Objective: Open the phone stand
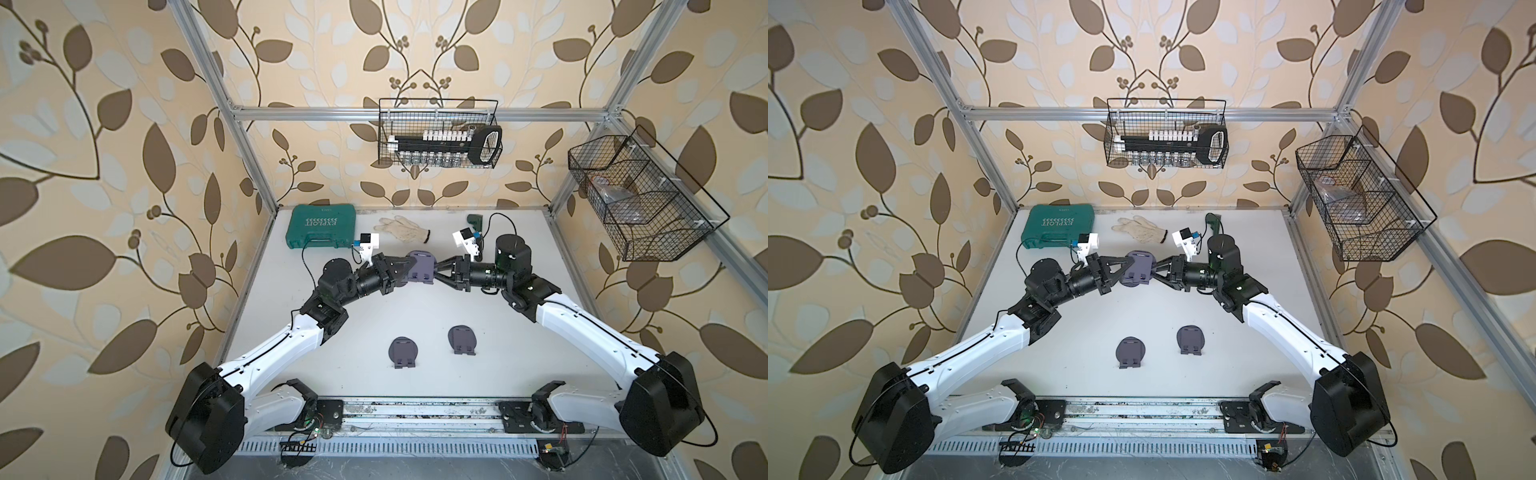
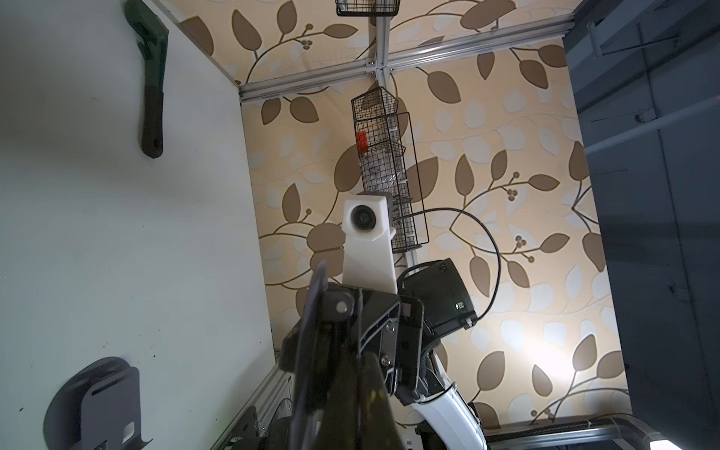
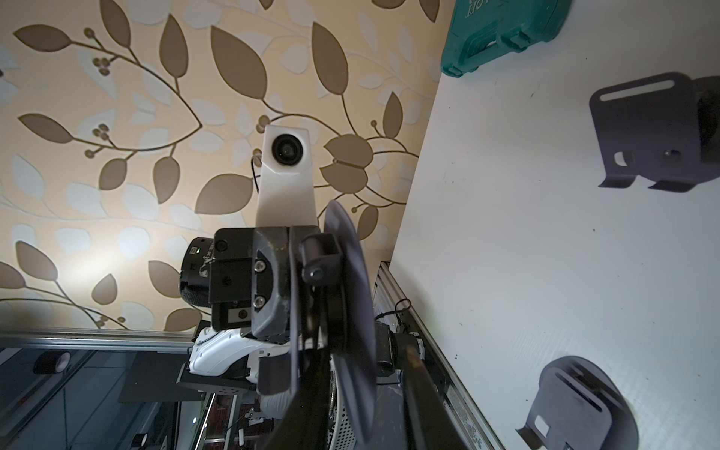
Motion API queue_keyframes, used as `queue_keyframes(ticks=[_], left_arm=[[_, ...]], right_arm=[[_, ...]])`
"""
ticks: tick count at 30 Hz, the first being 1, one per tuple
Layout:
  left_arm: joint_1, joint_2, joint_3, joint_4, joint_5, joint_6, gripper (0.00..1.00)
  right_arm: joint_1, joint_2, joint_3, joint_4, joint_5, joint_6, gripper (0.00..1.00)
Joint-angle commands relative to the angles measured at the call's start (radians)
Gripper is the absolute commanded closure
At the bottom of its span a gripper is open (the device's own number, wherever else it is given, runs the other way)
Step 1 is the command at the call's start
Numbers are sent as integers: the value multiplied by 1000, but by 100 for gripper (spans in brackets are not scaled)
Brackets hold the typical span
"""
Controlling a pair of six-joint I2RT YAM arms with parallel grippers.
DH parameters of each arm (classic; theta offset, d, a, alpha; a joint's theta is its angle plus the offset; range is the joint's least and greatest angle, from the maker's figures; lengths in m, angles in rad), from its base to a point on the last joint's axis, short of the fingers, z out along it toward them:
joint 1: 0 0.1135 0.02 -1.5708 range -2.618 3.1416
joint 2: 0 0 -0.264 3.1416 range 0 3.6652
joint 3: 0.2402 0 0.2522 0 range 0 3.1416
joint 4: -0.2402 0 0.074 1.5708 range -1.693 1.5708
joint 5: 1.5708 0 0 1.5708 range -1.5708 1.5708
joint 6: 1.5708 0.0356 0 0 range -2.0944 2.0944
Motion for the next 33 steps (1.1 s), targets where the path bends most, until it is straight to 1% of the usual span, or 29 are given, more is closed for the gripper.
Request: queue_keyframes(ticks=[1,2,4,6,7,11,15,17,19,21,24,28,31,33], left_arm=[[-21,25,6,132,63,-25,100],[-22,32,5,142,64,-29,100],[-25,44,6,162,70,-35,100],[-26,55,9,180,80,-40,100],[-27,57,10,187,85,-43,100],[-28,42,10,177,97,-36,100],[-27,2,30,97,132,21,100],[-27,-15,66,17,171,77,100],[-27,-23,110,-75,216,137,94],[-27,-27,157,-154,253,193,90],[-27,-22,221,-278,299,275,86],[-27,-8,276,-352,351,347,84],[-26,9,326,-431,379,408,83],[-27,22,350,-476,398,441,84]], right_arm=[[40,37,51,74,15,13,75],[49,47,57,86,16,20,77],[66,66,65,111,13,37,85],[79,83,68,137,8,55,98],[83,90,70,141,2,59,100],[88,98,63,114,-1,56,100],[88,93,56,42,-25,31,100],[87,89,74,-50,-41,-27,100],[88,86,98,-151,-57,-93,100],[88,83,121,-225,-79,-144,100],[88,79,139,-273,-114,-182,100],[88,78,158,-322,-144,-228,100],[88,82,165,-355,-162,-253,100],[88,81,165,-366,-162,-261,100]])
